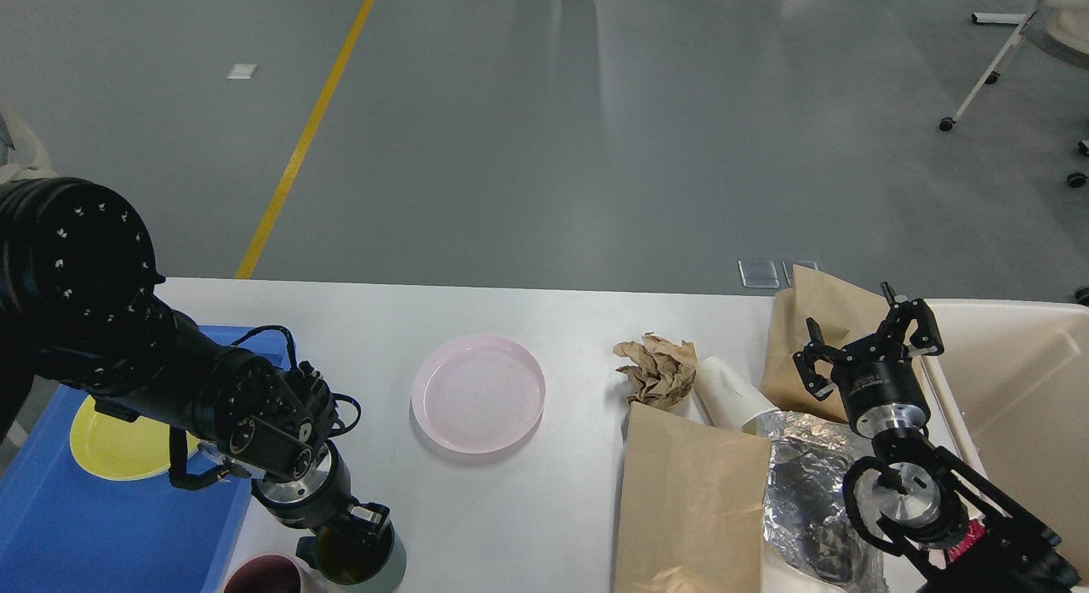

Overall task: Tidy desktop
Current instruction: 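Close the left gripper on the dark green mug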

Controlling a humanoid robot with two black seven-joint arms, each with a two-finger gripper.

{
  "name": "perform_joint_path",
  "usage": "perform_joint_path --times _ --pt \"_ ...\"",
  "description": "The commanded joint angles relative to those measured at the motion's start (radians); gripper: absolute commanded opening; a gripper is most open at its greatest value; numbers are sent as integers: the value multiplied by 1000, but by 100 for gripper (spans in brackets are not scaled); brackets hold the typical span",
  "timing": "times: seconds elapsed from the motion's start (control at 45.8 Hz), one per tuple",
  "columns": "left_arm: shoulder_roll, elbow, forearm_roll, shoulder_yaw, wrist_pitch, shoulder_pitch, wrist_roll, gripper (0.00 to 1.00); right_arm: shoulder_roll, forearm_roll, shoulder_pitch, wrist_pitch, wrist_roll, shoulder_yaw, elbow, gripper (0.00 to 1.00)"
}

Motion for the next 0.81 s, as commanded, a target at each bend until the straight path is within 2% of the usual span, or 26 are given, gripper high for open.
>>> perform_joint_path --times 0.0,0.066,0.175,0.328,0.568,0.787 --pt "1 1 0 -1 4 1 0 30 0 0 0 0 0 -1 0 100" --pt "1 1 -1 -4 3 0 0 25 0 0 2 0 0 0 0 100" --pt "1 1 -3 -2 1 -2 2 11 0 0 0 0 0 0 0 100" --pt "3 0 -3 8 -8 -7 3 0 0 0 0 0 0 -1 0 100" --pt "18 -1 -4 12 -16 -20 17 0 0 0 0 0 0 0 0 100" --pt "77 -1 -18 28 -75 -106 20 0 0 0 0 0 0 -1 0 100"
